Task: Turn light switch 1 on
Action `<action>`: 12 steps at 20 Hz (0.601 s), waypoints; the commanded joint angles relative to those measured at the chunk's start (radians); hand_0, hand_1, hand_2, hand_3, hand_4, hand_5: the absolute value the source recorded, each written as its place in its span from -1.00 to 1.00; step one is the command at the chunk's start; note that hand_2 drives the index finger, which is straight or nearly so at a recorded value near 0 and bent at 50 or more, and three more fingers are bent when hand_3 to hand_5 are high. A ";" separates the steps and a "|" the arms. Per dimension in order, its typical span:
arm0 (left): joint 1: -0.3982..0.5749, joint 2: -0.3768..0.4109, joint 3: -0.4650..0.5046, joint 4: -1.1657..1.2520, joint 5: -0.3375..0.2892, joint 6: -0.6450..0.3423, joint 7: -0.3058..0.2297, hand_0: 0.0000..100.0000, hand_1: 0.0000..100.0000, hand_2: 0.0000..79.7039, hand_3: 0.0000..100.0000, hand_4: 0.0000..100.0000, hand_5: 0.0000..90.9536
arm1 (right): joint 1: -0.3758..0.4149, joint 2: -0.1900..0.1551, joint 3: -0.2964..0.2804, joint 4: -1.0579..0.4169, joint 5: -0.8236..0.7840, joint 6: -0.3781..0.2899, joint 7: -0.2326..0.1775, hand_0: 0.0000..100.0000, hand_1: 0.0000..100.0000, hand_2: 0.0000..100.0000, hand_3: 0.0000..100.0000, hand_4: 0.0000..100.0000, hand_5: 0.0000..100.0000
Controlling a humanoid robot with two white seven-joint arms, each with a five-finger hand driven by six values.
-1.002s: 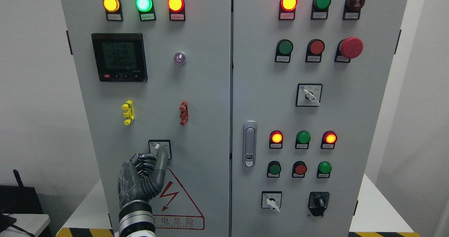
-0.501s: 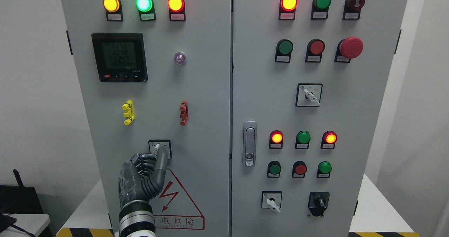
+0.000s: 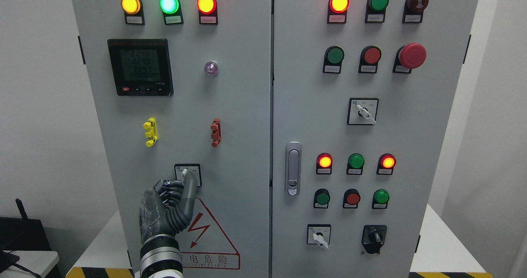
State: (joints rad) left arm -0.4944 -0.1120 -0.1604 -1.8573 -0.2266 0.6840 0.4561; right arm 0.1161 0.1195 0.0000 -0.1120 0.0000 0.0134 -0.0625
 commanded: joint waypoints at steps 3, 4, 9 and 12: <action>-0.009 0.000 -0.001 0.001 0.000 0.008 -0.004 -0.32 -0.28 0.22 0.67 0.77 0.93 | -0.001 0.000 0.017 0.000 -0.025 -0.001 0.000 -0.76 -0.22 -1.00 -1.00 -1.00 -1.00; -0.009 0.000 -0.001 0.004 0.000 0.008 -0.004 -0.32 -0.28 0.22 0.67 0.77 0.93 | 0.000 -0.001 0.017 0.000 -0.025 -0.001 0.000 -0.76 -0.22 -1.00 -1.00 -1.00 -1.00; -0.012 0.000 -0.001 0.004 0.000 0.008 -0.004 -0.31 -0.28 0.22 0.67 0.77 0.93 | 0.000 0.000 0.017 0.000 -0.025 -0.001 0.000 -0.76 -0.22 -1.00 -1.00 -1.00 -1.00; -0.013 0.000 -0.001 0.006 0.000 0.008 -0.004 -0.30 -0.29 0.22 0.66 0.77 0.93 | -0.001 -0.001 0.017 0.000 -0.025 -0.001 0.000 -0.76 -0.22 -1.00 -1.00 -1.00 -1.00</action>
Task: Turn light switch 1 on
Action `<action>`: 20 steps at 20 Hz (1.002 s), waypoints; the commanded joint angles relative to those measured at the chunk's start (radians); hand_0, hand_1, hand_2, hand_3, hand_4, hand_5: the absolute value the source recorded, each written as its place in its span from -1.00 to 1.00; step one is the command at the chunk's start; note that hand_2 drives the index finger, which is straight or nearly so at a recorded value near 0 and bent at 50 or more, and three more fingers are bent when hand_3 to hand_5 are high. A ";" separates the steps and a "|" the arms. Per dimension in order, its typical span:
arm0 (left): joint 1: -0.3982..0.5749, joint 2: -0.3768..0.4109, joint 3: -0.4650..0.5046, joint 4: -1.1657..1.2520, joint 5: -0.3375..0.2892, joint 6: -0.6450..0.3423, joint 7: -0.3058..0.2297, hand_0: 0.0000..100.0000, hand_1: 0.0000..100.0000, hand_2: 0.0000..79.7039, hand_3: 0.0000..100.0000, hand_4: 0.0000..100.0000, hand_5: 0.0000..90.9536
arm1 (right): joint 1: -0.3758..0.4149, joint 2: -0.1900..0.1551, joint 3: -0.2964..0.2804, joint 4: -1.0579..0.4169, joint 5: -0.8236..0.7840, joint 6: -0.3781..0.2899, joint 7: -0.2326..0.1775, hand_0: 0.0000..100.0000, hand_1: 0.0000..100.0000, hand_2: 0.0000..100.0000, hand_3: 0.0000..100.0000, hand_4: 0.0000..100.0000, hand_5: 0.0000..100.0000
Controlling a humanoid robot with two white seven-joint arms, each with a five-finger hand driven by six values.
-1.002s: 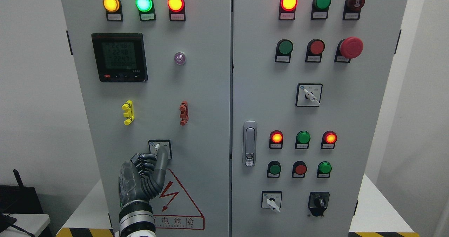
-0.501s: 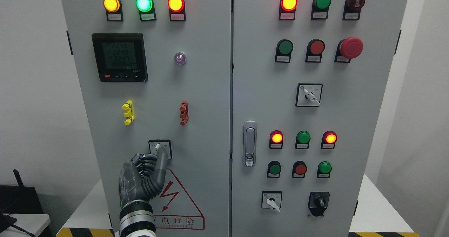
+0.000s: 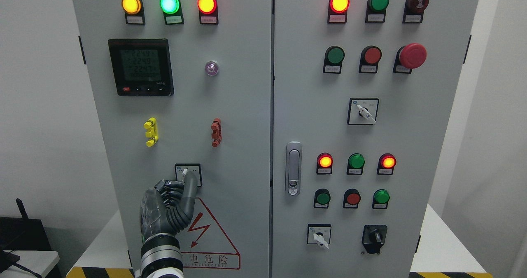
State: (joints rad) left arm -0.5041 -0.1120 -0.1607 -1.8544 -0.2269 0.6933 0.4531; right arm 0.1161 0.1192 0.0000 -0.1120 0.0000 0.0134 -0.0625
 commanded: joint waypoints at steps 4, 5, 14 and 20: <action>-0.004 0.000 0.000 0.003 0.001 -0.002 -0.001 -0.28 -0.30 0.23 0.66 0.77 0.93 | 0.001 0.000 0.017 0.000 -0.025 -0.001 0.000 -0.76 -0.22 -1.00 -1.00 -1.00 -1.00; -0.004 0.000 0.000 0.003 0.001 -0.002 -0.001 -0.28 -0.31 0.23 0.67 0.77 0.93 | 0.001 0.000 0.017 0.000 -0.025 -0.001 0.000 -0.76 -0.22 -1.00 -1.00 -1.00 -1.00; -0.004 0.000 0.000 0.003 0.001 -0.003 -0.001 -0.21 -0.36 0.26 0.70 0.78 0.93 | 0.001 0.000 0.017 0.000 -0.025 0.000 0.000 -0.76 -0.22 -1.00 -1.00 -1.00 -1.00; -0.004 -0.002 -0.007 0.003 0.003 -0.003 -0.001 -0.14 -0.40 0.27 0.72 0.78 0.93 | 0.001 0.000 0.017 0.000 -0.025 0.000 0.000 -0.76 -0.22 -1.00 -1.00 -1.00 -1.00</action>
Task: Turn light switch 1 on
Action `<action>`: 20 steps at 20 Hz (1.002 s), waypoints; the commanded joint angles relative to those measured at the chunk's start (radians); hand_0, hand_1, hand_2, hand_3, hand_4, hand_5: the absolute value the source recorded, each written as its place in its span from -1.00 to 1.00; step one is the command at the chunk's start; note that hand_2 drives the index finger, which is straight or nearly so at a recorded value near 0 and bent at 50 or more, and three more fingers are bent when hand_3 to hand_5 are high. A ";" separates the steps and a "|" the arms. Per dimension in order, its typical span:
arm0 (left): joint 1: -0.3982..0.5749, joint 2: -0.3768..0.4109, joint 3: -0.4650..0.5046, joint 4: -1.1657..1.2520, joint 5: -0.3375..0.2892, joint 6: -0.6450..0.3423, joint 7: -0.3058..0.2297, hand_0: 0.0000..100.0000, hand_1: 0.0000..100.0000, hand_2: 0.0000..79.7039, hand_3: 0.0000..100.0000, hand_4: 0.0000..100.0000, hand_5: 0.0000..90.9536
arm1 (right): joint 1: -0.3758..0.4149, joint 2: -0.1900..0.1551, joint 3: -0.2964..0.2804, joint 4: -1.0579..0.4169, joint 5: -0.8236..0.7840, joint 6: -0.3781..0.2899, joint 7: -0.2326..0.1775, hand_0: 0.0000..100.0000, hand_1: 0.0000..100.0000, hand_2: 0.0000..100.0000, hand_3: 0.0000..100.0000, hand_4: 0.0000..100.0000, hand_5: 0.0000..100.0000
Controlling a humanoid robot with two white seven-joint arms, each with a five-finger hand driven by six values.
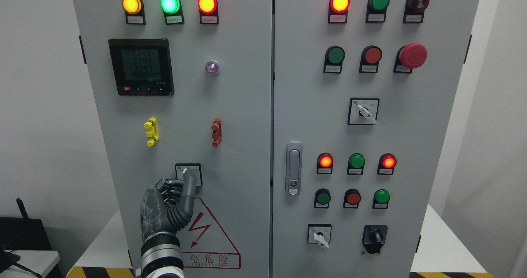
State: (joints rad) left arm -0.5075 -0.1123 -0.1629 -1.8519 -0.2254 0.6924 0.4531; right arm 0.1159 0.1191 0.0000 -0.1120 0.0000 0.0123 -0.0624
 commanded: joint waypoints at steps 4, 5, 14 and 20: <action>0.000 0.000 -0.004 0.002 0.000 -0.001 -0.002 -0.12 -0.41 0.27 0.72 0.79 0.93 | 0.001 -0.001 0.017 0.000 -0.025 0.001 0.000 -0.76 -0.22 -1.00 -1.00 -1.00 -1.00; 0.000 0.000 -0.004 0.002 0.001 -0.001 -0.002 -0.12 -0.40 0.26 0.73 0.79 0.93 | -0.001 0.001 0.017 0.000 -0.025 0.001 0.000 -0.76 -0.22 -1.00 -1.00 -1.00 -1.00; 0.000 0.000 -0.009 0.011 0.000 -0.001 -0.004 -0.12 -0.31 0.23 0.74 0.79 0.93 | 0.001 0.001 0.017 0.000 -0.025 0.001 0.000 -0.76 -0.22 -1.00 -1.00 -1.00 -1.00; 0.000 0.000 -0.007 0.011 0.000 -0.001 -0.004 0.01 -0.31 0.21 0.75 0.79 0.93 | 0.001 -0.001 0.017 0.000 -0.025 0.000 0.000 -0.76 -0.22 -1.00 -1.00 -1.00 -1.00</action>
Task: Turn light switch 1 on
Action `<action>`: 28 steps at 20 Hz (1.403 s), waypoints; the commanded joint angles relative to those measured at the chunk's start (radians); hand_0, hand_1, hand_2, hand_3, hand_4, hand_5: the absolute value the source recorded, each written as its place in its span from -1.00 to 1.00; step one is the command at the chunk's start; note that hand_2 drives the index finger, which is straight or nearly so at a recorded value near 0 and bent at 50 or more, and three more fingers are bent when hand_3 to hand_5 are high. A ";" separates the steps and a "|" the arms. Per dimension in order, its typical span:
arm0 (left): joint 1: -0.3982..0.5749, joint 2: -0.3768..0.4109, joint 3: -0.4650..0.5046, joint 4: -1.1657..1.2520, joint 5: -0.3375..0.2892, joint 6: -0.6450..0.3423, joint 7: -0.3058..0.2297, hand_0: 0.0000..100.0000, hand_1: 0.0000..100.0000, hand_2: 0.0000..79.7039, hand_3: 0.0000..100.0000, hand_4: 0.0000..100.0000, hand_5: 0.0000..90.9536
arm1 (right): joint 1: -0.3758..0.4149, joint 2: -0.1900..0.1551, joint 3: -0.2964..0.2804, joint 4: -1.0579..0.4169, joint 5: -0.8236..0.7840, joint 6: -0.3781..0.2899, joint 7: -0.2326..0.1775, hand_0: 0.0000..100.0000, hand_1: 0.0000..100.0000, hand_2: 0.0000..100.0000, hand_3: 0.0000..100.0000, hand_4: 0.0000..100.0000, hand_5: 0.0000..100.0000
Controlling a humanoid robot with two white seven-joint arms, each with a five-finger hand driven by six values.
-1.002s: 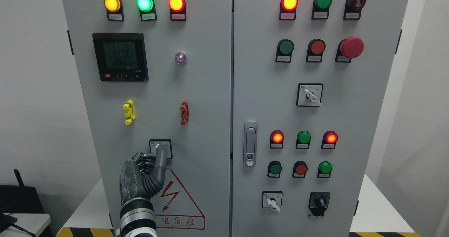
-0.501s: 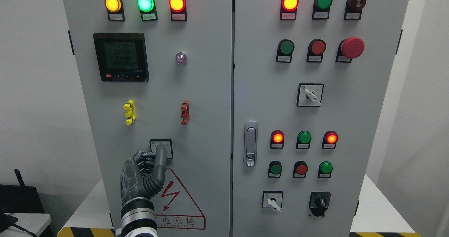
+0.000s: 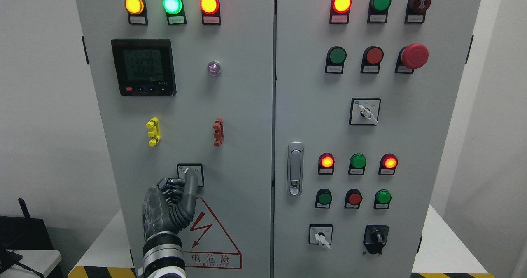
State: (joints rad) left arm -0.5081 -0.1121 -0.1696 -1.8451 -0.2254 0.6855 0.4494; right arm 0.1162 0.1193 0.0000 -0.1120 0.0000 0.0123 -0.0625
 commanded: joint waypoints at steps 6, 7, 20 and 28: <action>0.000 0.000 -0.001 0.004 0.001 0.005 0.002 0.10 -0.36 0.21 0.75 0.79 0.93 | 0.000 -0.001 0.017 0.000 -0.025 0.000 0.000 -0.76 -0.22 -1.00 -1.00 -1.00 -1.00; 0.000 -0.001 -0.001 0.004 0.001 0.005 0.002 0.12 -0.38 0.21 0.76 0.80 0.93 | 0.000 0.000 0.017 0.000 -0.025 0.002 0.000 -0.76 -0.22 -1.00 -1.00 -1.00 -1.00; 0.000 -0.001 -0.001 0.004 0.028 -0.003 0.005 0.24 -0.83 0.20 0.76 0.80 0.93 | 0.000 0.000 0.017 0.000 -0.025 0.002 0.000 -0.76 -0.22 -1.00 -1.00 -1.00 -1.00; 0.000 -0.001 -0.001 0.003 0.028 -0.004 0.006 -0.01 -0.86 0.19 0.78 0.80 0.93 | 0.000 -0.001 0.017 0.000 -0.025 0.000 0.000 -0.76 -0.22 -1.00 -1.00 -1.00 -1.00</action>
State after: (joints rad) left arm -0.5077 -0.1128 -0.1704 -1.8412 -0.1993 0.6830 0.4567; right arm 0.1159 0.1193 0.0000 -0.1120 0.0000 0.0133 -0.0625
